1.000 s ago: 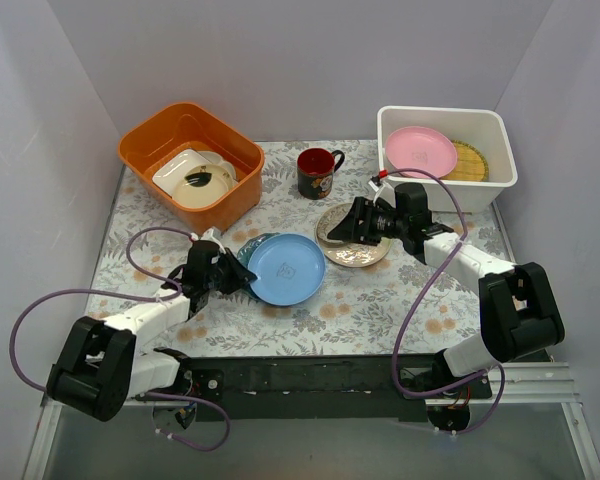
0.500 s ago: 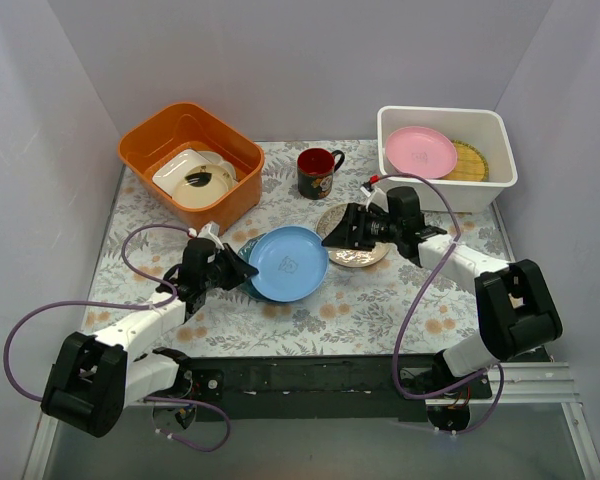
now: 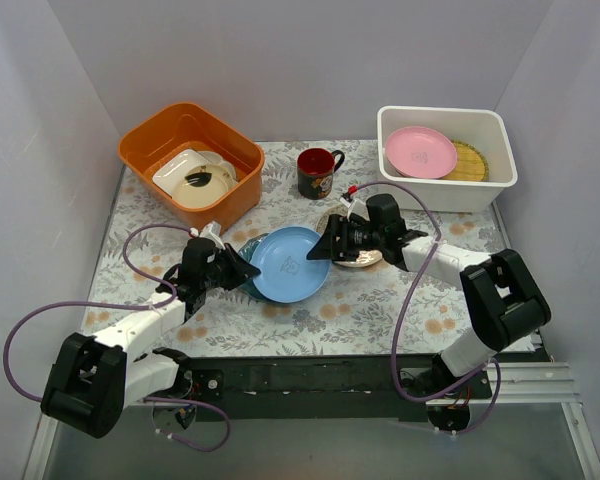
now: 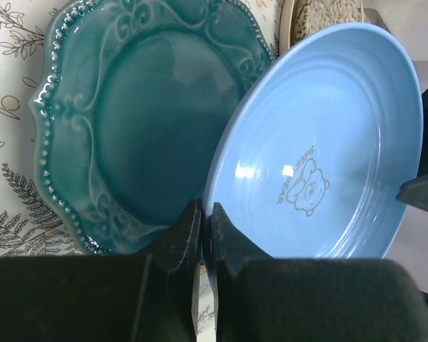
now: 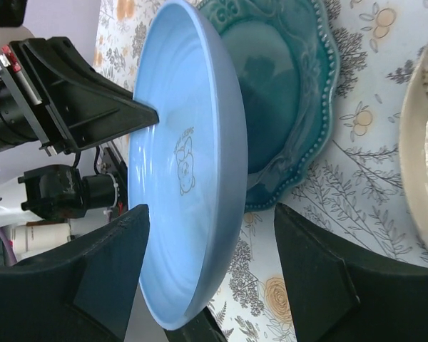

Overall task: Place the plates into the plastic bin on the countertop
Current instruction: Pick up the plate at the center of the board.

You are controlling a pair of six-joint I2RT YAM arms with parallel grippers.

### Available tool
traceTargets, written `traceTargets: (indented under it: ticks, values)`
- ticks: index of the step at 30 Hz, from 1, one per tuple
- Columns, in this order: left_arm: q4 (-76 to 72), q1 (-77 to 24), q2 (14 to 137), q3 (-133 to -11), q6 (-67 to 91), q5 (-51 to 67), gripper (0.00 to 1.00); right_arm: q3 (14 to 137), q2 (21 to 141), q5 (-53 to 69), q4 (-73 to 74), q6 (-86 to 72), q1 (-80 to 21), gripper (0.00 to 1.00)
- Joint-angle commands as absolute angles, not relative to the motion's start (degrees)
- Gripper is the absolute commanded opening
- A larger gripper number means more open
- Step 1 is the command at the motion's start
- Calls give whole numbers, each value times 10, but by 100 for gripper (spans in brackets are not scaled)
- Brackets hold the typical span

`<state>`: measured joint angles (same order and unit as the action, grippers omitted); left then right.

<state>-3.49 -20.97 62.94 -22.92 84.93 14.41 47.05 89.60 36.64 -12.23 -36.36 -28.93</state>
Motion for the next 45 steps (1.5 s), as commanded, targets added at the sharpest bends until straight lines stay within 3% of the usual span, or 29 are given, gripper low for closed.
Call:
traceTargets:
  ticks: [1, 8, 11, 14, 16, 17, 22, 26, 29, 35, 40, 45]
  values:
    - [-54, -211, 603, -250, 858, 157, 0, 488, 907, 378, -163, -380, -304, 77]
    - [-55, -211, 589, -250, 860, 163, 0, 499, 917, 381, -165, -381, -316, 75]
    - [-56, -211, 588, -251, 860, 165, 0, 502, 920, 385, -167, -382, -317, 67]
    - [-61, -211, 588, -250, 861, 168, 0, 498, 925, 396, -181, -384, -317, 42]
    - [-63, -211, 588, -247, 861, 170, 0, 496, 930, 409, -191, -391, -317, 11]
    - [-63, -211, 588, -248, 860, 170, 0, 496, 932, 411, -195, -394, -317, 2]
    - [-62, -211, 584, -247, 859, 170, 4, 496, 936, 414, -195, -396, -319, 1]
    - [-63, -211, 584, -247, 856, 171, 27, 498, 934, 413, -192, -394, -319, 1]
    - [-66, -211, 585, -247, 855, 176, 35, 500, 933, 414, -190, -392, -318, 1]
    - [-64, -211, 589, -251, 848, 179, 61, 505, 934, 414, -185, -390, -320, 1]
    - [-64, -211, 588, -251, 844, 182, 94, 519, 933, 406, -159, -371, -320, 1]
    - [-62, -211, 584, -253, 835, 184, 98, 555, 931, 377, -92, -330, -320, 1]
